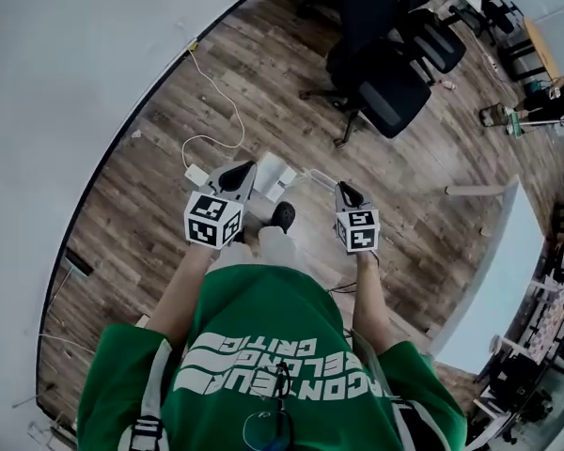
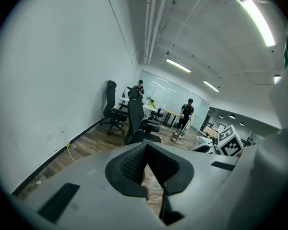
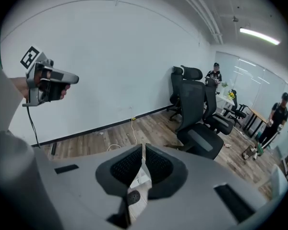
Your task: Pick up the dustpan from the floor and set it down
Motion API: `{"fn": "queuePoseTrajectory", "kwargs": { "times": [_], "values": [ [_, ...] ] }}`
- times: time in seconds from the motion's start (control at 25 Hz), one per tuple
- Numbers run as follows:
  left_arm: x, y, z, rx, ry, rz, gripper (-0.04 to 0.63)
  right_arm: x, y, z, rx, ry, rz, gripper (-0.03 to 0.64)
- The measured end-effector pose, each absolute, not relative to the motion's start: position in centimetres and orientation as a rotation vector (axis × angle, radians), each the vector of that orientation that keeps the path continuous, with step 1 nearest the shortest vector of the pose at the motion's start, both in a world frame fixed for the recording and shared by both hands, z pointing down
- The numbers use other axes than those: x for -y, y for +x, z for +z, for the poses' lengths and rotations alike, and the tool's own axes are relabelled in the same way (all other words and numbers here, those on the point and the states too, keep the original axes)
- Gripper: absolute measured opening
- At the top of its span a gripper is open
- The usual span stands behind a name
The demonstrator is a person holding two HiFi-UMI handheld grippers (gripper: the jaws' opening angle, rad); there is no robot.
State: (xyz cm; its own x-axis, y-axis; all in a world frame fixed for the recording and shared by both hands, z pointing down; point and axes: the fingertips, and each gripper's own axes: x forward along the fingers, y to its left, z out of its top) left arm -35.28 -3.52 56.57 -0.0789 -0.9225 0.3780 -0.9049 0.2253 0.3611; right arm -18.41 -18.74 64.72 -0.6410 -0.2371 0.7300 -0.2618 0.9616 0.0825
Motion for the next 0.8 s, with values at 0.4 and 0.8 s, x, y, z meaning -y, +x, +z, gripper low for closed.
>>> {"fn": "queuePoseTrajectory", "kwargs": {
  "times": [0.4,0.8],
  "values": [
    [4.0,-35.1,57.9,2.008,1.578,-0.054,0.000,20.1,-19.8,71.1,2.126,0.101,-0.042,0.033],
    [4.2,-36.0,58.5,2.030,1.498,-0.060,0.000,18.7,-21.3,77.4,1.907,-0.219,-0.083,0.203]
  ]
}}
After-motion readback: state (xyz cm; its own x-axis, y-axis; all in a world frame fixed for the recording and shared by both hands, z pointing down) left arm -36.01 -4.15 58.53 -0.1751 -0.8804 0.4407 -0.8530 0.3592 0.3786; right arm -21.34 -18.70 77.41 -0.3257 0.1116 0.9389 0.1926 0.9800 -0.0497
